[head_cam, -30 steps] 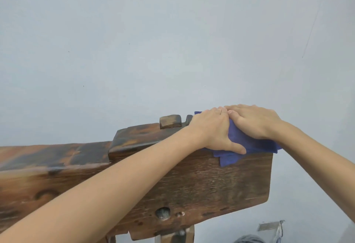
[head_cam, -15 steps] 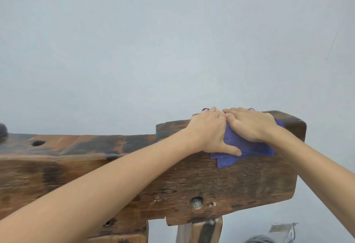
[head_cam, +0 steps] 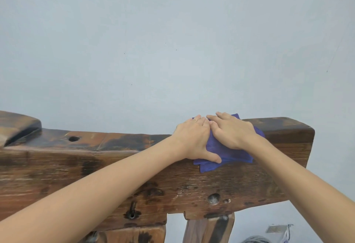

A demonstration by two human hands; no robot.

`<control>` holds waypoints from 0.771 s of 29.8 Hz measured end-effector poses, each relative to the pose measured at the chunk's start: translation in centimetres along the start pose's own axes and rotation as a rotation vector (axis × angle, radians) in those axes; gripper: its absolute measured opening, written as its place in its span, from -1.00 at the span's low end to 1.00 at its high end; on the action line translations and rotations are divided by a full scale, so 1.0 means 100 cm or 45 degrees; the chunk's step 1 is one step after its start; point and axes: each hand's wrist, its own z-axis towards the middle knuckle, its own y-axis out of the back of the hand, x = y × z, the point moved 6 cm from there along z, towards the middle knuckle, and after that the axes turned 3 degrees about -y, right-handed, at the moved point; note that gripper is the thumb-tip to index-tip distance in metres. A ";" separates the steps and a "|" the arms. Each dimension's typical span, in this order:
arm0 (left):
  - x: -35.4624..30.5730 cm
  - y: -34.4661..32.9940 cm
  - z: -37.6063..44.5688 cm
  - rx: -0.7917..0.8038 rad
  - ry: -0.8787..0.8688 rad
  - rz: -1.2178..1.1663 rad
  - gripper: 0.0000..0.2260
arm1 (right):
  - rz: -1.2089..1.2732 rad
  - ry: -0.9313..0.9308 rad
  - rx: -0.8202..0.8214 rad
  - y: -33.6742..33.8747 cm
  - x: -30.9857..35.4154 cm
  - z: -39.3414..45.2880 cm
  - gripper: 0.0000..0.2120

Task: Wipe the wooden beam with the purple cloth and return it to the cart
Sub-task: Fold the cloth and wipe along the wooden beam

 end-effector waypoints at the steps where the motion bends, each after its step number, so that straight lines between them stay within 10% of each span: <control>1: 0.002 0.001 -0.003 0.003 0.002 0.003 0.02 | -0.006 0.010 0.005 -0.001 0.004 0.000 -0.47; 23: 0.076 -0.007 -0.086 0.373 0.134 -0.012 0.05 | -0.332 0.177 0.278 -0.033 0.127 0.012 -0.40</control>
